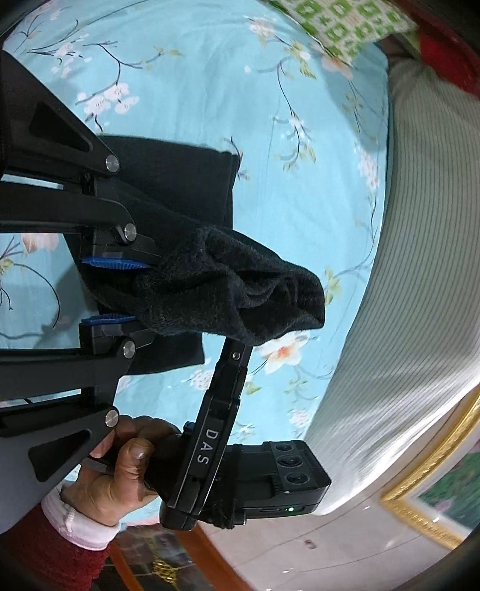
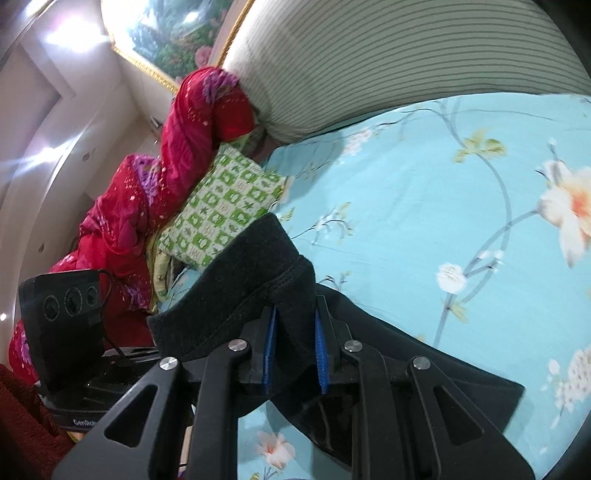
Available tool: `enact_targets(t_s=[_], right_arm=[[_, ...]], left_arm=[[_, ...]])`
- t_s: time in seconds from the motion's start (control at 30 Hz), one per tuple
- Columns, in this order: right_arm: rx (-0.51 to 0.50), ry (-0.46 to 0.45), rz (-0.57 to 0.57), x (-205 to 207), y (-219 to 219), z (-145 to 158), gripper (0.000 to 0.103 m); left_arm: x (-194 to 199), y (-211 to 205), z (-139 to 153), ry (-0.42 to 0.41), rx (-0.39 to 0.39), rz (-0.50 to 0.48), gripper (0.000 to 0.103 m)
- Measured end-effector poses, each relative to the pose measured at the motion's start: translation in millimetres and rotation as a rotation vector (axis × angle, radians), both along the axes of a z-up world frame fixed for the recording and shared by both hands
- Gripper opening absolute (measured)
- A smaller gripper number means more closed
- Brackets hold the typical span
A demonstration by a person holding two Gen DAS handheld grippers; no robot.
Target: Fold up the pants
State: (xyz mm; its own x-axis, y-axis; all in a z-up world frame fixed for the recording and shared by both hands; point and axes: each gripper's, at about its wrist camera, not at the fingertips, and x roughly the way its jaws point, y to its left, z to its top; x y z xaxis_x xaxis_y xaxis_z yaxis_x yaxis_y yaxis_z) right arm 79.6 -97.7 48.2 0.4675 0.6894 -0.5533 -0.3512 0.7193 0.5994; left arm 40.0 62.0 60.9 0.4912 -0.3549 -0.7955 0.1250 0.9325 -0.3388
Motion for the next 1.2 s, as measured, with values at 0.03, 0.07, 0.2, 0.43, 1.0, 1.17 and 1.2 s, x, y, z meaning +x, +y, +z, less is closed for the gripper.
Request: enact_targets(t_s=[0.03,0.07,0.2,0.43,1.0,1.17,1.2], right_arm=[[0.003,0.001,-0.010,-1.8,-5.0,-1.3,0.020],[0.008,0.002,-0.021,-3.9,-10.2,-2.8,0.020],[0.006,0.013,-0.052,-9.3,-26.5,-11.9,0.020],[0.000,0.044,-0.091,-14.2,-47.5,-28.7,0.020],[-0.027,0.132,-0.234,-35.6,-81.1,-40.0,0.023],[-0.044,0.165,-0.312,-50.6,-90.5,-39.3,0.027],[-0.044,0.177,-0.327,-53.3,-93.5,-40.8,0.029]], left_arm=[[1.1,-6.9,-1.4,-0.001,0.012,-0.012,0.018],[1.8,-13.4,-3.2,0.000,0.024,-0.025,0.018],[3.4,-34.7,-12.3,0.006,0.061,-0.054,0.018],[3.5,-62.7,-27.9,0.011,0.123,-0.111,0.018],[4.0,-92.0,-59.4,0.070,0.143,-0.194,0.038],[2.6,-101.3,-60.6,0.089,0.113,-0.242,0.054],[1.1,-103.5,-60.8,0.089,0.115,-0.249,0.056]])
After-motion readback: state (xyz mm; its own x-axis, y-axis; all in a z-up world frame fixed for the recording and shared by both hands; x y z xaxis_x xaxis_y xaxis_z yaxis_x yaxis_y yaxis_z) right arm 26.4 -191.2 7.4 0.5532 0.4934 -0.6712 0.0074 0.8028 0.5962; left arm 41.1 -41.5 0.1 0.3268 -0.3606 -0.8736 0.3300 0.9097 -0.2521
